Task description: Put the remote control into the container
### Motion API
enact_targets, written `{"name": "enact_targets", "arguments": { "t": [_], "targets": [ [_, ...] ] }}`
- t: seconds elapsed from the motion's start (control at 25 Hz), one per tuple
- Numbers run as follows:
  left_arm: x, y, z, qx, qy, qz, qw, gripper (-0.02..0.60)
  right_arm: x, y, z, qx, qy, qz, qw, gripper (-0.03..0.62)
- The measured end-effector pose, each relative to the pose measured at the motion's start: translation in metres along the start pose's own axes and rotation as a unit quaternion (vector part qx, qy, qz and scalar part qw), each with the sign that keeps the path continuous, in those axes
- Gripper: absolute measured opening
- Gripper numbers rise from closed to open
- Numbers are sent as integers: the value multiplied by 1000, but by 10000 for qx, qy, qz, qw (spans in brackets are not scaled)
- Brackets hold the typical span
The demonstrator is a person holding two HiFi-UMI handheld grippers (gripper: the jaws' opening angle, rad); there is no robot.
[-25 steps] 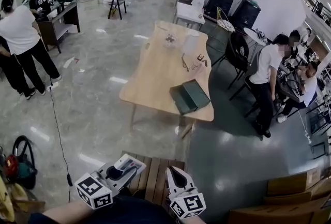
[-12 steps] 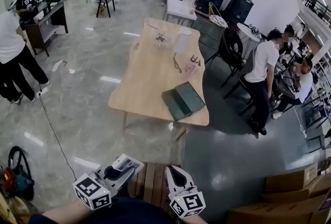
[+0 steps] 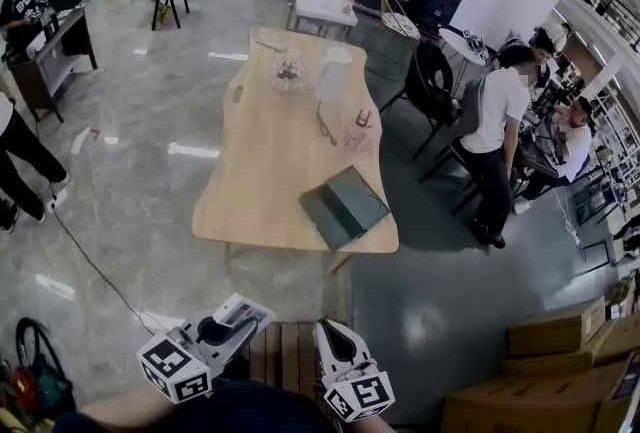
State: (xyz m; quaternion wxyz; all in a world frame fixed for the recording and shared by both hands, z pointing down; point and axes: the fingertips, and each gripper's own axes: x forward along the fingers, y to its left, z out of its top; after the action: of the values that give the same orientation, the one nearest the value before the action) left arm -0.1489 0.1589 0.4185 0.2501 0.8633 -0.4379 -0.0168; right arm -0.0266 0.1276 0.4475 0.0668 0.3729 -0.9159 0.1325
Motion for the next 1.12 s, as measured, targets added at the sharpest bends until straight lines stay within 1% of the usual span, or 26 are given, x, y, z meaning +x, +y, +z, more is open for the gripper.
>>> {"name": "enact_targets", "arguments": {
  "t": [0.2, 0.32, 0.48, 0.6, 0.76, 0.92, 1.12],
  "targets": [
    [14, 41, 24, -49, 97, -244, 9996, 91, 43, -5, 17, 12, -27, -285, 9996, 18],
    [23, 59, 32, -147, 114, -305, 9994, 91, 56, -9, 24, 21, -32, -391, 9992, 18],
    [41, 74, 37, -224, 148, -377, 9989, 92, 67, -22, 25, 9, -1, -492, 9988, 18],
    [61, 82, 40, -224, 174, -436, 9986, 91, 75, -37, 26, 51, -4, -534, 9986, 18],
    [89, 87, 42, -426, 232, -410, 9980, 92, 81, -58, 28, 89, 16, -518, 9986, 18],
    [116, 89, 44, -466, 293, -408, 9977, 91, 86, -84, 33, 100, -67, -488, 9987, 18],
    [148, 88, 41, -854, 400, -436, 9946, 91, 88, -110, 29, 236, -24, -483, 9986, 18]
  ]
}}
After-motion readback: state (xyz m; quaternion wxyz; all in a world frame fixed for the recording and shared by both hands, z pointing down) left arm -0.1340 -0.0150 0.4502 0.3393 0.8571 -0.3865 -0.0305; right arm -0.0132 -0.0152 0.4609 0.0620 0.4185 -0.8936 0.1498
